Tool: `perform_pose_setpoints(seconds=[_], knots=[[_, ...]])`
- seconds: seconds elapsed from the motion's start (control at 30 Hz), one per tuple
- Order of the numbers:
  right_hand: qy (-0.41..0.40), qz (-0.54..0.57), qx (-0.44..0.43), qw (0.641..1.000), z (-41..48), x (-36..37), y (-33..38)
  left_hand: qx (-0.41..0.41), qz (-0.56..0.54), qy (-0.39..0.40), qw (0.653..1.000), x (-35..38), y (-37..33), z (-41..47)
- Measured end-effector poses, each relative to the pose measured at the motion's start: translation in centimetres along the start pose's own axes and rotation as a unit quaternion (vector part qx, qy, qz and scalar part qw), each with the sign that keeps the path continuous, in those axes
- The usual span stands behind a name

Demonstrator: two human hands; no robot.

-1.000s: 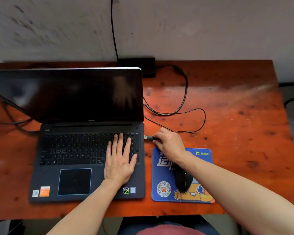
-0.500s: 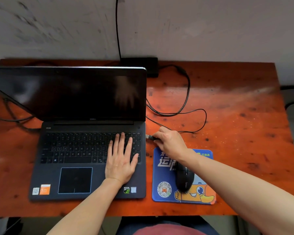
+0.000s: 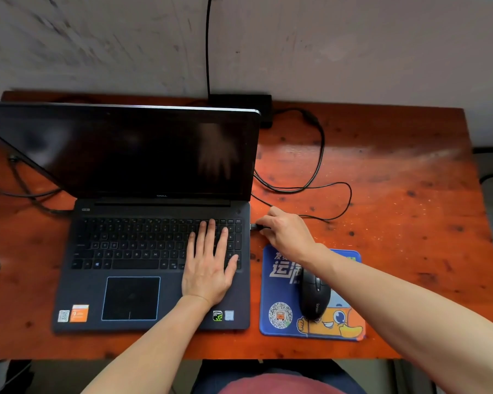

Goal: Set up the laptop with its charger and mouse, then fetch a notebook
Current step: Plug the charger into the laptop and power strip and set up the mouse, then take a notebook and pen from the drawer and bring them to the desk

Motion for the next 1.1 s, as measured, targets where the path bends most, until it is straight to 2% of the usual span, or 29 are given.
perform_pose_setpoints(seconds=[0.23,0.37,0.53,0.67,0.83,0.87,1.03,1.1], knots=[[0.001,-0.011,0.034,0.999,0.0,0.2,0.1,0.004,-0.007,-0.003,1.0,0.0,-0.1,0.0],[0.003,-0.02,0.054,0.998,-0.1,-0.2,0.5,0.001,-0.003,0.021,1.0,0.0,-0.4,0.1],[-0.047,-0.031,0.045,0.997,-1.3,-2.8,2.1,0.029,0.007,0.052,0.998,-2.2,-0.1,-0.2],[-0.046,-0.062,-0.043,0.996,-3.1,-3.4,5.5,-0.022,0.011,0.057,0.998,-4.8,1.4,-3.2],[-0.012,-0.117,-0.205,0.972,-8.6,-0.6,12.8,-0.203,-0.006,0.017,0.979,-7.7,2.5,-14.4],[-0.007,-0.118,-0.219,0.969,-9.3,0.0,13.8,-0.216,-0.011,0.007,0.976,-8.0,2.4,-16.0],[0.027,-0.141,-0.374,0.916,-18.5,5.2,23.4,-0.35,-0.007,-0.018,0.937,-9.9,1.7,-30.4],[0.056,-0.159,-0.435,0.884,-23.7,8.1,27.4,-0.408,-0.015,-0.042,0.912,-9.9,1.0,-37.3]])
Point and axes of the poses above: each hand's wrist, its own z-axis towards the middle knuckle, its own x-axis out of the palm, y = z × x, the point moved 9 cm from there along z, towards the middle knuckle, and after that the axes turned 15 degrees about x, right-handed, at the moved point
